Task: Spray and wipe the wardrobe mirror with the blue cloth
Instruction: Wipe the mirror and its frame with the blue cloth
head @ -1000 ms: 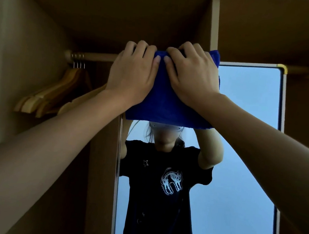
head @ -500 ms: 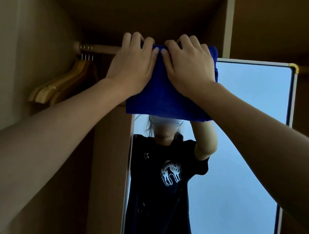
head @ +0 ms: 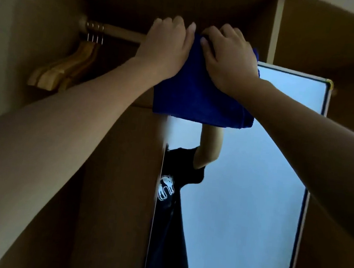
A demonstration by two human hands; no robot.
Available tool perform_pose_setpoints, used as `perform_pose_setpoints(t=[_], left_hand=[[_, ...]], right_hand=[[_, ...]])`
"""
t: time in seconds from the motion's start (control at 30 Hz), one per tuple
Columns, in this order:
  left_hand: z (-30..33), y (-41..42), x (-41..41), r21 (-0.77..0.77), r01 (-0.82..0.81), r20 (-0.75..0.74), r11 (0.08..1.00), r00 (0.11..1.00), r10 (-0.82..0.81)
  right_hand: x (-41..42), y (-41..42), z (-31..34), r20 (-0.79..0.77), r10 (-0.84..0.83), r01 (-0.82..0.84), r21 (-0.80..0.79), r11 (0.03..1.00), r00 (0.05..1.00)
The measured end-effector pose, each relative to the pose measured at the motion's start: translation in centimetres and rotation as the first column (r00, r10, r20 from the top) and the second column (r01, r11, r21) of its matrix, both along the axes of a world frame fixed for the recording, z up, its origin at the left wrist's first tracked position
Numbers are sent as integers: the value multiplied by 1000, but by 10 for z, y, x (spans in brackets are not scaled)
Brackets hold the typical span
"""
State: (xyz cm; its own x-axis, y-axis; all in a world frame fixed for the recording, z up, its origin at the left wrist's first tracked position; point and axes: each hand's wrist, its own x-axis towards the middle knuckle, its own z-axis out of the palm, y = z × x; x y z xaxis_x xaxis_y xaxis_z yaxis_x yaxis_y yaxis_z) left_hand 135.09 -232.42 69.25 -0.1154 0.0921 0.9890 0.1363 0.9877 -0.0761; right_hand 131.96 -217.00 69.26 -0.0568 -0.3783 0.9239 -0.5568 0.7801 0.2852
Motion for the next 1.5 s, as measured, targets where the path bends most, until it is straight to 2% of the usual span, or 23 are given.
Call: perform_pose_setpoints(t=[0.1,0.27,0.5,0.63,0.7,0.83,0.9,0.97,1.03,1.1,1.17,1.23,1.3,1.37,1.5], left_hand=[[-5,-15,-7,26,200,-17,979,980,-200],[-11,-27,-19,56,456,-29,888,890,-455],[-6,-28,-27,75,639,-54,765,769,-637],[-8,-28,-31,121,673,-75,730,739,-670],[-12,-27,-33,138,744,-78,653,666,-742],[-25,-34,-37,177,907,-59,382,398,-916],[-31,-39,-35,188,926,-19,329,338,-941],[-35,-44,-33,159,931,31,327,327,-945],[-36,-48,-33,130,927,73,351,344,-936],[-37,-51,-34,139,924,93,355,345,-934],[-39,-51,-34,189,938,143,291,267,-953],[-40,-50,-34,242,950,222,198,145,-964],[-41,-50,-34,277,950,261,142,68,-963],[-41,-52,-36,280,950,265,138,62,-962],[-48,-48,-39,223,957,239,186,131,-962]], right_hand=[[5,-15,-6,-12,-55,55,-55,997,998],[13,-29,-18,16,-113,114,-175,978,994],[29,-35,-15,122,-205,225,-182,957,971],[39,-49,-27,99,-299,315,-271,909,949],[42,-59,-39,137,-326,353,-303,885,936],[45,-77,-65,240,-302,366,-295,882,922],[45,-83,-77,290,-246,332,-302,893,925],[44,-88,-90,305,-201,299,-321,899,931],[42,-95,-103,239,-302,370,-332,868,923],[41,-106,-115,167,-471,499,-333,800,866],[41,-120,-124,154,-563,580,-319,749,812],[39,-133,-130,158,-593,609,-326,724,790],[34,-141,-134,176,-601,621,-340,706,780],[27,-143,-137,159,-623,632,-366,684,766],[15,-134,-145,67,-670,632,-416,654,739]])
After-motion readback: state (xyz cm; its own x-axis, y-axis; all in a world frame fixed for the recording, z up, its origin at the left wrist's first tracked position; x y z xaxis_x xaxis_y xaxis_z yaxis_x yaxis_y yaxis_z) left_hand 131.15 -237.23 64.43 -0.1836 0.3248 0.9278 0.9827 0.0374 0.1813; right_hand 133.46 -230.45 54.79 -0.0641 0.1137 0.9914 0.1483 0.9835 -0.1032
